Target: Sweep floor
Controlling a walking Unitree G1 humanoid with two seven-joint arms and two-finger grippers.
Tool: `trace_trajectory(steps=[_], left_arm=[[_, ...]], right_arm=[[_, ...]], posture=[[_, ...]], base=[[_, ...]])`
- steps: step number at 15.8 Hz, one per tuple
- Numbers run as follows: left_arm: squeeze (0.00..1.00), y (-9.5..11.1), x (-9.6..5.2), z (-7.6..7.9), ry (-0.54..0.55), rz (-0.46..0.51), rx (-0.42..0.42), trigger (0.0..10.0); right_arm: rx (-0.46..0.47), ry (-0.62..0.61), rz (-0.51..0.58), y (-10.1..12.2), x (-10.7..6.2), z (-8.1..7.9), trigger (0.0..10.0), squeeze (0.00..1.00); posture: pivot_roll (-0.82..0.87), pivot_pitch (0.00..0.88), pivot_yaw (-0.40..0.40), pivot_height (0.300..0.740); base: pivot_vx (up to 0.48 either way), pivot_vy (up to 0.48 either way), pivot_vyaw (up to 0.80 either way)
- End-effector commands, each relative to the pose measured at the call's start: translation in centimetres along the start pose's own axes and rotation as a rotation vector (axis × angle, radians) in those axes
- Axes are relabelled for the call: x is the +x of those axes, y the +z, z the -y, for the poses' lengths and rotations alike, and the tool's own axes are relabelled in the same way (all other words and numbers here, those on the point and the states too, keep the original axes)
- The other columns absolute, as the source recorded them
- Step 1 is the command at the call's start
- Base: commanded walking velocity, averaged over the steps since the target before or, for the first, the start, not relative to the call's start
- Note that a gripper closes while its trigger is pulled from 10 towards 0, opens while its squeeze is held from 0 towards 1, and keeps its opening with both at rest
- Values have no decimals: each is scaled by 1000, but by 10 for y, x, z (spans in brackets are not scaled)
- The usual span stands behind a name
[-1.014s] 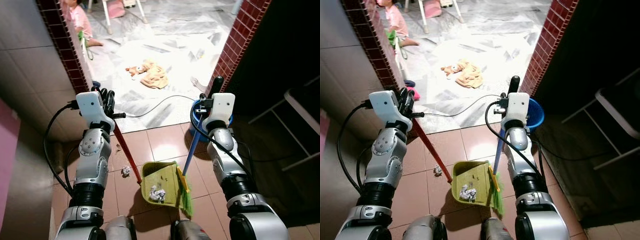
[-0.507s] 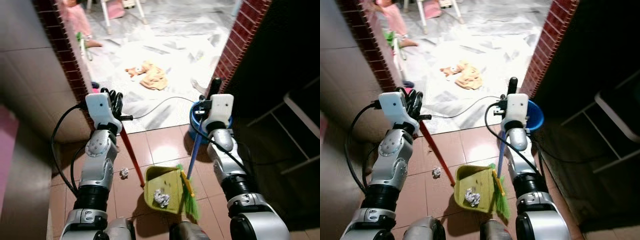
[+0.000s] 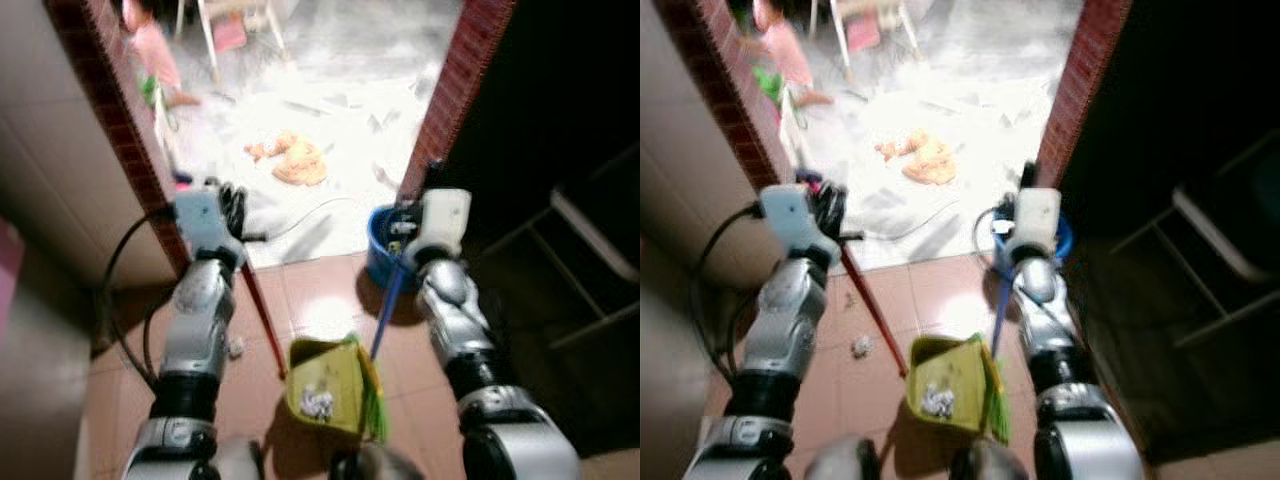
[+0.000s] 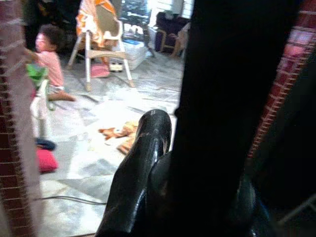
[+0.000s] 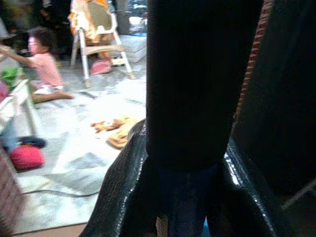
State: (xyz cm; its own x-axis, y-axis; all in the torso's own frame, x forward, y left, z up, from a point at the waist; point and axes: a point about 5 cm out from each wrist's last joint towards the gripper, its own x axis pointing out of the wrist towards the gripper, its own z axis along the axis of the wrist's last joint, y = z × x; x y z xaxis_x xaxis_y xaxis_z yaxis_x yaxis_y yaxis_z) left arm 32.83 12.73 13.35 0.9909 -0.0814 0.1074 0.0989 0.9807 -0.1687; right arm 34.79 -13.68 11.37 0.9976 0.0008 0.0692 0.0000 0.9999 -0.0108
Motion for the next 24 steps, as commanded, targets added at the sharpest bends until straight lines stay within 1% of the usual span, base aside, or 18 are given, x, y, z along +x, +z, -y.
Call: trace_trajectory(steps=[1, 6, 8, 9, 10, 11, 13, 15, 16, 17, 18, 19, 21, 22, 23, 24], left_arm=[[0, 10, 2, 3, -7, 41, -39, 10000], [0, 7, 1, 0, -2, 25, -27, 10000], [0, 8, 1, -5, 21, 42, -1, 10000], [0, 10, 1, -11, 55, 51, 5, 10000], [0, 11, 2, -14, 70, 59, 5, 10000], [0, 15, 4, -21, 105, 68, 1, 10000], [0, 17, 7, -27, 141, 76, -8, 10000], [0, 19, 8, -31, 159, 77, -21, 10000], [0, 17, 8, -33, 176, 72, -46, 10000], [0, 14, 7, -34, 180, 60, -26, 10000], [0, 12, 7, -33, 181, 56, -28, 10000], [0, 7, 5, -33, 201, 37, -96, 10000], [0, -2, 3, -40, 266, 7, -201, 10000], [0, -2, 2, -49, 336, 18, -276, 10000], [0, 1, 2, -59, 392, 42, -292, 10000], [0, 7, 3, -66, 416, 67, -268, 10000]], right_arm=[[3, 14, -1, 0, 1, -5, 10000, 0], [-1, 22, -6, -1, 1, -6, 10000, 0], [2, 25, 2, 0, 1, -4, 10000, 0], [-2, 25, 5, 1, 0, -2, 10000, 0], [-3, 23, 6, 0, 0, -1, 10000, 0], [-22, 15, -5, -2, 0, 3, 10000, 0], [-25, 2, -11, -3, 1, 8, 10000, 0], [-26, 0, -10, -2, 2, 8, 10000, 0], [-32, -1, -17, -4, 1, 9, 10000, 0], [-17, -4, -22, -5, 1, 8, 10000, 0], [-3, -1, -18, -4, 1, 6, 10000, 0], [40, 22, 1, 0, 2, 0, 10000, 0], [35, 48, 3, 1, 2, -4, 10000, 0], [23, 40, -5, -1, 2, -1, 10000, 0], [8, 27, -11, -2, 2, 4, 10000, 0], [-13, 13, -12, -3, 2, 9, 10000, 0]], posture=[[-8, 9, -33, 731], [-4, 0, -35, 731], [-4, 0, -32, 731], [-4, 0, -31, 731], [-6, 0, -30, 731], [-10, 0, -26, 731], [-13, 0, -22, 731], [-12, 0, -21, 731], [-12, 0, -21, 731], [-11, 0, -19, 731], [-11, 0, -19, 731], [-12, 0, -18, 731], [-13, 0, -18, 731], [-19, 0, -20, 731], [-21, 0, -23, 731], [-23, 0, -25, 731]], base=[[0, -360, 0], [0, -363, 0], [0, 0, 0], [0, 0, 0], [0, 0, 0], [0, 0, 0], [0, 0, 0], [0, 0, 0], [0, 0, 0], [0, 0, 0], [0, 0, 0], [0, 0, 0], [0, 0, 0], [0, 0, 0], [0, 0, 0], [0, 0, 0]])
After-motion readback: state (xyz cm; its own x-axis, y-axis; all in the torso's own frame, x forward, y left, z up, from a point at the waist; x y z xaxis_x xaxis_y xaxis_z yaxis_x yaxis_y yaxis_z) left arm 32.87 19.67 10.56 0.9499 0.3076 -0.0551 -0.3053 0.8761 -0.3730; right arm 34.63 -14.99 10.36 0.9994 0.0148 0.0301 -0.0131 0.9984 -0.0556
